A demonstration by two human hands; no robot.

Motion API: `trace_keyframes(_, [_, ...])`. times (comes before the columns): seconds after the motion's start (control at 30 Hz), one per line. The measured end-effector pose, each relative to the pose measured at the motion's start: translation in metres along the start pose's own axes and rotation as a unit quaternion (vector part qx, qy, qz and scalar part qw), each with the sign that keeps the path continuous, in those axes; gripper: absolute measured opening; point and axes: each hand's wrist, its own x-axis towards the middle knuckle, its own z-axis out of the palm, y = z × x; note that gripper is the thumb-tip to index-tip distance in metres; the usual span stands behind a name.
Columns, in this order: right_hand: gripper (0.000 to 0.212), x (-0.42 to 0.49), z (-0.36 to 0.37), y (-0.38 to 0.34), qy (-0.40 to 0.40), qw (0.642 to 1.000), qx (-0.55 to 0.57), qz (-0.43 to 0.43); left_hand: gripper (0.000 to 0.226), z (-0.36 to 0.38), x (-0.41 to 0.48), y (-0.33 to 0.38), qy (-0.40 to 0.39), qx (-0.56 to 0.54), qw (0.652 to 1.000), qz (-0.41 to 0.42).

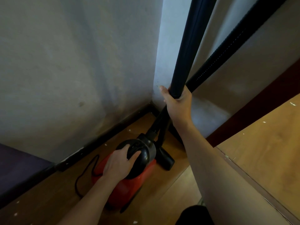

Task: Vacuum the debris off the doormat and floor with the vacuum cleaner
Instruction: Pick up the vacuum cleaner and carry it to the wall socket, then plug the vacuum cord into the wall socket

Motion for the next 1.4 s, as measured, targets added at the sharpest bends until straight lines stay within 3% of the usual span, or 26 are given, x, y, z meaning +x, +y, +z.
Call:
trace_keyframes(0.33, [0.025, 0.011, -0.001, 0.005, 0.009, 1.000, -0.014, 0.026, 0.063, -0.005, -0.002, 0.006, 0.008, 0.027, 1.000, -0.011])
trace_keyframes(0.5, [0.020, 0.010, -0.001, 0.003, 0.007, 0.999, -0.016, 0.035, 0.051, -0.009, -0.002, 0.008, 0.004, 0.056, 0.998, -0.037])
trace_keyframes(0.6, [0.020, 0.010, -0.001, 0.001, 0.006, 0.999, -0.022, 0.038, 0.048, -0.010, -0.007, 0.010, -0.022, 0.012, 0.999, -0.043])
trace_keyframes(0.7, [0.019, 0.007, -0.002, 0.000, -0.003, 0.998, -0.027, 0.049, 0.045, -0.022, -0.016, 0.009, -0.039, -0.101, 0.992, -0.059])
trace_keyframes(0.93, [0.030, 0.003, -0.005, -0.013, -0.032, 0.996, -0.048, 0.068, 0.019, -0.078, -0.047, -0.021, 0.102, -0.131, 0.985, -0.050])
trace_keyframes(1.03, [0.033, -0.005, -0.011, -0.022, -0.043, 0.993, -0.084, 0.067, 0.014, -0.105, -0.068, -0.035, 0.122, -0.128, 0.984, -0.026])
trace_keyframes(1.13, [0.054, -0.020, -0.017, -0.035, -0.015, 0.991, -0.112, 0.072, 0.009, -0.125, -0.087, -0.050, 0.125, -0.118, 0.985, -0.026])
trace_keyframes(1.23, [0.070, -0.043, -0.023, -0.048, 0.098, 0.981, -0.169, -0.006, 0.012, -0.135, -0.103, -0.062, 0.127, -0.128, 0.983, -0.023])
trace_keyframes(1.3, [0.060, -0.065, -0.017, -0.054, 0.135, 0.965, -0.203, -0.093, 0.016, -0.138, -0.111, -0.068, 0.146, -0.130, 0.981, -0.018])
trace_keyframes(1.4, [0.040, -0.098, 0.008, -0.048, 0.012, 0.954, -0.242, -0.177, 0.022, -0.141, -0.124, -0.076, 0.178, -0.110, 0.978, -0.015])
